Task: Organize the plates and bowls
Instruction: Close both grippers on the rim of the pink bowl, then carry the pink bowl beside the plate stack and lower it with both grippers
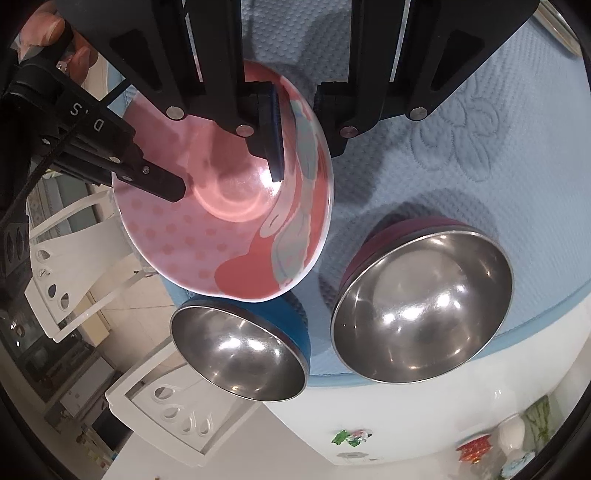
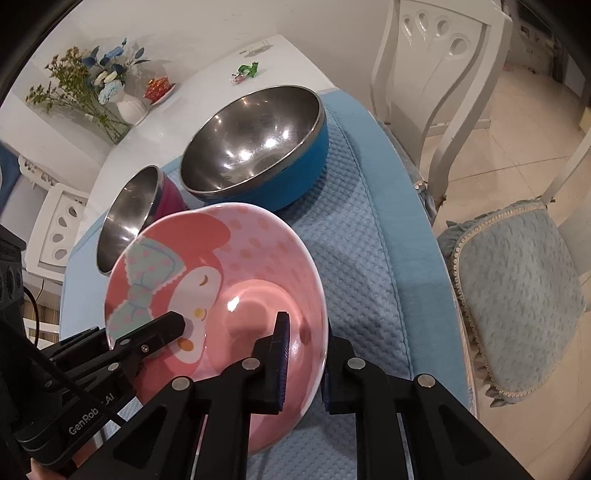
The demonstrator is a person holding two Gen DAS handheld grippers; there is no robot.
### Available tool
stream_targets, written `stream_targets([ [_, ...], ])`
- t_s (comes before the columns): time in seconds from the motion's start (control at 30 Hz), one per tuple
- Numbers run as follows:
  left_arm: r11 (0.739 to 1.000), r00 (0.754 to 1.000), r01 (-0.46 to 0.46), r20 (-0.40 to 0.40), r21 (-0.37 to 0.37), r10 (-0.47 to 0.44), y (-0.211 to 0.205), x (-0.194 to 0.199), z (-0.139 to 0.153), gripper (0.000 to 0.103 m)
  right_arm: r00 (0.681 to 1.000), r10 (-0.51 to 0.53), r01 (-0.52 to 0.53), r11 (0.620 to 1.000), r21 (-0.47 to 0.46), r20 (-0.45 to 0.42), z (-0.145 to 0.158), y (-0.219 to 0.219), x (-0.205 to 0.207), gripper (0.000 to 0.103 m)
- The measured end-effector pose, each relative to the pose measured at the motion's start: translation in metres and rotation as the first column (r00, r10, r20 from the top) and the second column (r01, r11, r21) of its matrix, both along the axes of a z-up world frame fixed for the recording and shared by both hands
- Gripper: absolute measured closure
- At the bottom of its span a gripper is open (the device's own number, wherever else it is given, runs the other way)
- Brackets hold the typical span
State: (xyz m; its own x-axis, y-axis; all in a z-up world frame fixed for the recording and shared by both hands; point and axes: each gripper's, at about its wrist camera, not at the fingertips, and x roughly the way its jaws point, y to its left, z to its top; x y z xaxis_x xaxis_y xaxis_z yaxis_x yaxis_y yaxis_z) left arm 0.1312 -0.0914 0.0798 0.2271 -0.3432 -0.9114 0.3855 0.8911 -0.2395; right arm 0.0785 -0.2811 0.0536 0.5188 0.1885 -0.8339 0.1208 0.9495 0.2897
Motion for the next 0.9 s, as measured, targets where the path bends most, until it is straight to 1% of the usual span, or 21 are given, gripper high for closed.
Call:
stream_targets([
  [0.13,1.0,1.0,0.001,0.025,0.021,-0.001,0.006,-0.005,0.008,0.093,1.0,0.022,-0.021,0.999,-0.026,0.005,0.007,0.01,-0.008,0.09],
  [0.23,1.0,0.999,-0.008,0.047,0.014,0.008,0.018,-0.013,0.021,0.093,0.999,0.043,-0.043,0.999,-0.021,0.008,0.013,0.02,-0.02,0.09],
  [0.33,1.0,0.997,-0.019,0.073,0.016,0.017,0.032,-0.026,0.035,0.093,0.997,0.079,-0.079,0.997,-0.019,0.011,0.019,0.034,-0.035,0.09],
  [0.5,0.998,0.988,-0.052,0.146,0.02,0.049,0.057,-0.057,0.062,0.093,0.989,0.145,-0.144,0.989,-0.027,0.029,0.033,0.059,-0.063,0.09],
  [0.63,0.996,0.981,-0.087,0.177,0.009,0.084,0.077,-0.082,0.077,0.093,0.983,0.178,-0.177,0.984,-0.027,0.045,0.041,0.076,-0.085,0.09],
  [0.77,0.993,0.975,-0.118,0.189,0.013,0.114,0.096,-0.108,0.083,0.093,0.972,0.226,-0.222,0.973,-0.057,0.069,0.049,0.091,-0.101,0.09],
  [0.9,0.99,0.974,-0.141,0.179,0.016,0.136,0.103,-0.124,0.078,0.091,0.961,0.265,-0.258,0.961,-0.095,0.075,0.051,0.103,-0.113,0.09],
])
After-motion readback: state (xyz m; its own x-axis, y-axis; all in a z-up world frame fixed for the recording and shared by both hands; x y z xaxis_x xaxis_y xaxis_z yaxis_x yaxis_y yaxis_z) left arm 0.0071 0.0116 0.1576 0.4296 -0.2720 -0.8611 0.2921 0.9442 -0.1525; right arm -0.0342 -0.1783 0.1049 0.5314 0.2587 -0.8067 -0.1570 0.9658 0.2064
